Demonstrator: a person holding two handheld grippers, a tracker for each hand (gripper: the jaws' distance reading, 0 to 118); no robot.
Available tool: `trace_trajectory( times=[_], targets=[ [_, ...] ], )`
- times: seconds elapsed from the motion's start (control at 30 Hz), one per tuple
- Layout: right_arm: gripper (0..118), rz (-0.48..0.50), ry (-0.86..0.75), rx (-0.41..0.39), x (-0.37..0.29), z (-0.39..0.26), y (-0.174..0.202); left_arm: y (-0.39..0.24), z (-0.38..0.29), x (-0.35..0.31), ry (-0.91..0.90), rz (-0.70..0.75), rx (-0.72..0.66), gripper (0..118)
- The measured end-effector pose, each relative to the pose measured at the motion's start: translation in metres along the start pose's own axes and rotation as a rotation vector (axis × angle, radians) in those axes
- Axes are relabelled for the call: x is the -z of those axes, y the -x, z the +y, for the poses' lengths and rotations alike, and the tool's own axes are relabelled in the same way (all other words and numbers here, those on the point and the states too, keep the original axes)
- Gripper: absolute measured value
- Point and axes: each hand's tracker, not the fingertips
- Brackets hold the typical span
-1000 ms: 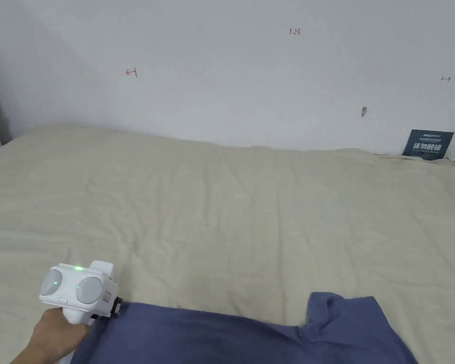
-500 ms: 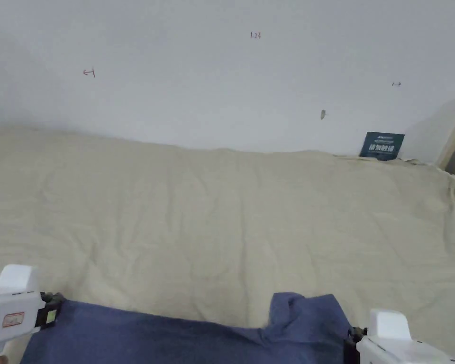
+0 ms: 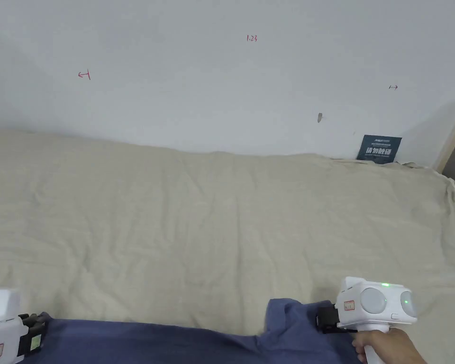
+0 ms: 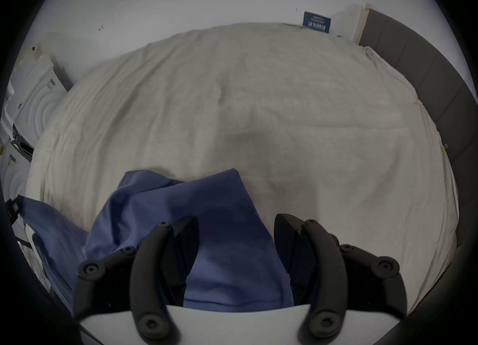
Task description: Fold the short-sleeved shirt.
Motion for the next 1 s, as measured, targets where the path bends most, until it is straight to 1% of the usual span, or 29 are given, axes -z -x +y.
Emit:
trace_trajectory(
  times=[0.07,0.1,0.13,0.17,0.2,0.23,0.27,0.37,0.47,0.53,0.63,0.77,1.0],
  targets=[
    [65,0.003,0.032,-0.006,0.008,-0.001,0.006,0.000,-0.001,0.002,0.007,0.001,-0.001,0],
    [64,-0.013,0.029,-0.019,0.010,-0.001,0.010,0.001,-0.001,0.003,0.009,0.002,0.000,0],
    [62,-0.029,0.026,-0.049,0.009,-0.001,0.012,-0.001,-0.003,0.000,0.012,0.004,0.000,0],
    [55,-0.020,0.020,-0.064,0.008,0.000,0.013,-0.001,-0.004,0.001,0.014,0.006,-0.003,0],
    [39,-0.010,0.016,-0.070,0.006,-0.002,0.015,-0.001,-0.004,0.002,0.017,0.006,-0.004,0],
    [18,0.009,0.011,-0.063,0.005,-0.002,0.014,-0.001,-0.005,0.002,0.019,0.004,-0.002,0],
    [4,0.004,0.008,-0.066,0.004,-0.002,0.014,-0.002,-0.005,0.002,0.020,0.005,0.000,0],
    [3,0.005,-0.013,-0.074,-0.003,-0.007,0.013,-0.003,-0.006,0.002,0.024,0.008,0.002,0],
    [3,0.019,-0.082,-0.045,-0.024,-0.011,0.011,0.000,-0.008,0.000,0.023,0.006,-0.012,0],
    [3,0.037,-0.125,-0.047,-0.045,-0.017,0.009,0.003,-0.008,-0.003,0.019,0.003,-0.020,0],
    [3,0.036,-0.204,-0.045,-0.084,-0.032,0.010,0.006,-0.008,-0.012,0.007,-0.008,-0.031,0],
    [3,0.050,-0.262,-0.022,-0.125,-0.052,0.003,0.013,-0.008,-0.026,-0.012,-0.023,-0.039,0],
    [3,0.044,-0.345,-0.048,-0.186,-0.094,0.001,0.025,-0.018,-0.057,-0.052,-0.055,-0.064,0]
  ],
)
